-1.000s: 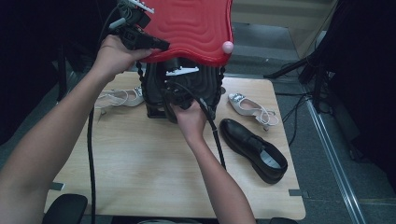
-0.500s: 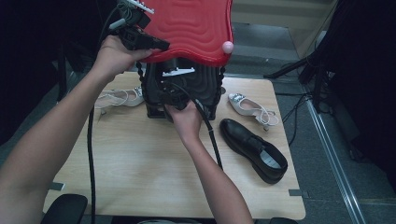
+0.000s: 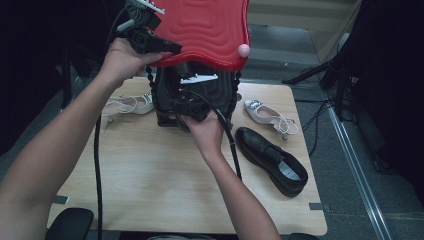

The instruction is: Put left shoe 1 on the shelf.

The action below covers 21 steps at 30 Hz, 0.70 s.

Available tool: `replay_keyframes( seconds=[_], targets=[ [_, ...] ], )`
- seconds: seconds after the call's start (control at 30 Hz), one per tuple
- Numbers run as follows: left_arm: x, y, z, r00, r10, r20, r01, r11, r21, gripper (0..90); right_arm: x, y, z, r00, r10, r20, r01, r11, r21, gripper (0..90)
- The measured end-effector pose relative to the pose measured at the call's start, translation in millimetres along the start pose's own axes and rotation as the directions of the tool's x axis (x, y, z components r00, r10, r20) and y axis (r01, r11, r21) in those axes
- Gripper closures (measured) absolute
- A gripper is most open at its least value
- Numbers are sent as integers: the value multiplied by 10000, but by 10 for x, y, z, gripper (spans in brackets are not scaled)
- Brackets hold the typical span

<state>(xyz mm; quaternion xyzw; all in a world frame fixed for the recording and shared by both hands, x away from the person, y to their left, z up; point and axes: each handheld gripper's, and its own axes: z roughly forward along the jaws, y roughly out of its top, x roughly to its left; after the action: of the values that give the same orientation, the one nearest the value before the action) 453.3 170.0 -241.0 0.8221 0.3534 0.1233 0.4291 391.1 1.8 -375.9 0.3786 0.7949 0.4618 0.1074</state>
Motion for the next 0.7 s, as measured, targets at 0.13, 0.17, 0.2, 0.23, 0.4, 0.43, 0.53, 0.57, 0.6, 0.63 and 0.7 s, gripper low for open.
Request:
replay_keyframes(
  seconds=[0.13,0.17,0.2,0.23,0.4,0.43,0.53,0.57,0.6,0.63,0.7],
  targets=[
    [-1,-1,0,10000,-1,-7,1,10000,-13,900,59,-26,-179,9992,-288,-283,288,9996,7,786],
    [-2,0,2,10000,-13,-13,13,10000,-16,900,82,-40,-208,9988,-416,-269,419,9991,108,835],
    [-2,1,2,10000,-20,-10,20,10000,-14,900,110,-57,-236,9982,-513,-305,520,9984,224,862],
    [-3,1,2,10000,-25,-12,25,10000,-9,900,125,-71,-256,9977,-613,-290,621,9977,279,900],
    [-3,-3,-1,10000,-33,-16,33,10000,-15,900,141,-211,-351,9954,-726,-626,761,9955,559,900],
    [-3,-4,-1,10000,-21,-15,21,10000,-14,900,136,-239,-365,9955,-652,-686,695,9957,616,900],
    [-1,-6,-2,10000,12,-11,-12,10000,-20,900,106,-365,-411,9937,-760,-827,818,9943,691,900],
    [-2,-6,-2,10000,51,-16,-51,10000,-21,900,86,-421,-421,9929,-778,-896,842,9940,704,900],
    [-4,-7,-2,10000,54,-25,-54,10000,-35,900,67,-464,-423,9931,-764,-885,831,9937,752,900],
    [-4,-9,-1,10000,67,-28,-67,10000,-51,900,49,-494,-422,9932,-769,-869,842,9930,832,900],
    [-3,-13,-1,9999,103,-29,-103,9999,-94,900,7,-576,-416,9939,-709,-843,790,9921,974,900]
  ],
)
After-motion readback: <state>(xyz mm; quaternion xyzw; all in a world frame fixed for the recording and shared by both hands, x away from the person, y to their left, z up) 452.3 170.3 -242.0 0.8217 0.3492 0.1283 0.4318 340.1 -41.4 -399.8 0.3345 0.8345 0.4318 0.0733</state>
